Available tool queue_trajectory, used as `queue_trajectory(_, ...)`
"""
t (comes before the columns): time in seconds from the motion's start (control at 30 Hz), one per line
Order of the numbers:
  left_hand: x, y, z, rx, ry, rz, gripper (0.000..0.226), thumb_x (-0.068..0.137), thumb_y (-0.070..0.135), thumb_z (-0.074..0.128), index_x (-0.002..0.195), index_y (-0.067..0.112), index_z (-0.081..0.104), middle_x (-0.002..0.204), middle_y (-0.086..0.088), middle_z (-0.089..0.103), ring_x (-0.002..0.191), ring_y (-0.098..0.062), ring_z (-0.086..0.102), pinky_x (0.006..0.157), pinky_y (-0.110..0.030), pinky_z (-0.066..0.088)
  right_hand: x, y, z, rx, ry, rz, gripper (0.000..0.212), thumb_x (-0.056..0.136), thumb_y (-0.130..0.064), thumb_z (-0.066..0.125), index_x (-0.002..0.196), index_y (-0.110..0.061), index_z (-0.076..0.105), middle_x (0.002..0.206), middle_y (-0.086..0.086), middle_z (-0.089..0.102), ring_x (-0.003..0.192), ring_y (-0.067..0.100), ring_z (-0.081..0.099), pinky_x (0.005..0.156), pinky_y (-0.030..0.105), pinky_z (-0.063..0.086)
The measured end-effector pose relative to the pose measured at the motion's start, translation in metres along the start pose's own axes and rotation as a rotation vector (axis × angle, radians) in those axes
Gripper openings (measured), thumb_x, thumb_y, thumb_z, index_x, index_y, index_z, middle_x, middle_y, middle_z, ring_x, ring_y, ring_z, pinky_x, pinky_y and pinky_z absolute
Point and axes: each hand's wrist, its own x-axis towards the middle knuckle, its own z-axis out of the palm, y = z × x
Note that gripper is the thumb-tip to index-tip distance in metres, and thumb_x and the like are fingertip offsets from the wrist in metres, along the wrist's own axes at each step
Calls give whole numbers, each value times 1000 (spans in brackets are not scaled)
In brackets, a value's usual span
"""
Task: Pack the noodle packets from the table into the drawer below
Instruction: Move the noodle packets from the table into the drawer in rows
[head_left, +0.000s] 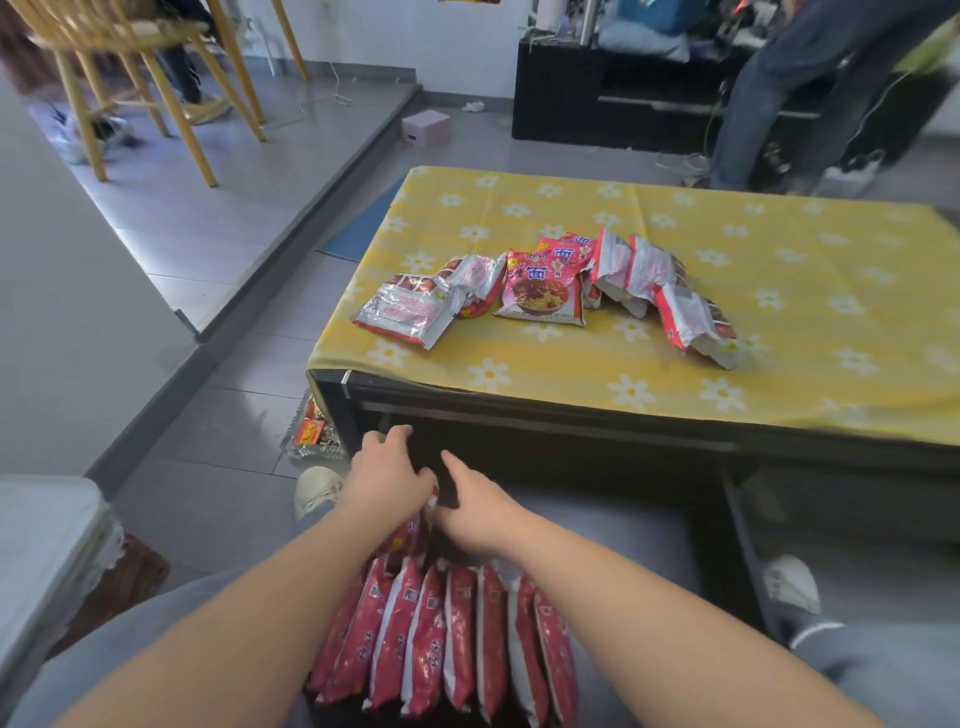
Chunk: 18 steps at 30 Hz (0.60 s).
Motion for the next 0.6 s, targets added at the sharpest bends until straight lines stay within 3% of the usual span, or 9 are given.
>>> queue_trajectory(0.27, -22, 53, 21, -10, 62, 250, 67, 93, 35, 64, 155, 28, 39, 149, -9, 44, 133, -30, 49, 98, -39, 50, -55, 35, -72, -120, 292, -45, 76, 101, -27, 55, 167, -23, 17, 173, 7, 20, 158, 27, 25, 127, 42, 27)
queue_trajectory(0.6, -12, 141, 26, -63, 120, 410, 61, 94, 31, 62, 153, 26, 44, 149, -6, 46, 129, -27, 50, 98, -39, 49, -80, 87, -172, -221, 665, 26, 66, 99, -25, 55, 160, -12, 32, 162, 11, 38, 152, 30, 30, 123, 41, 27)
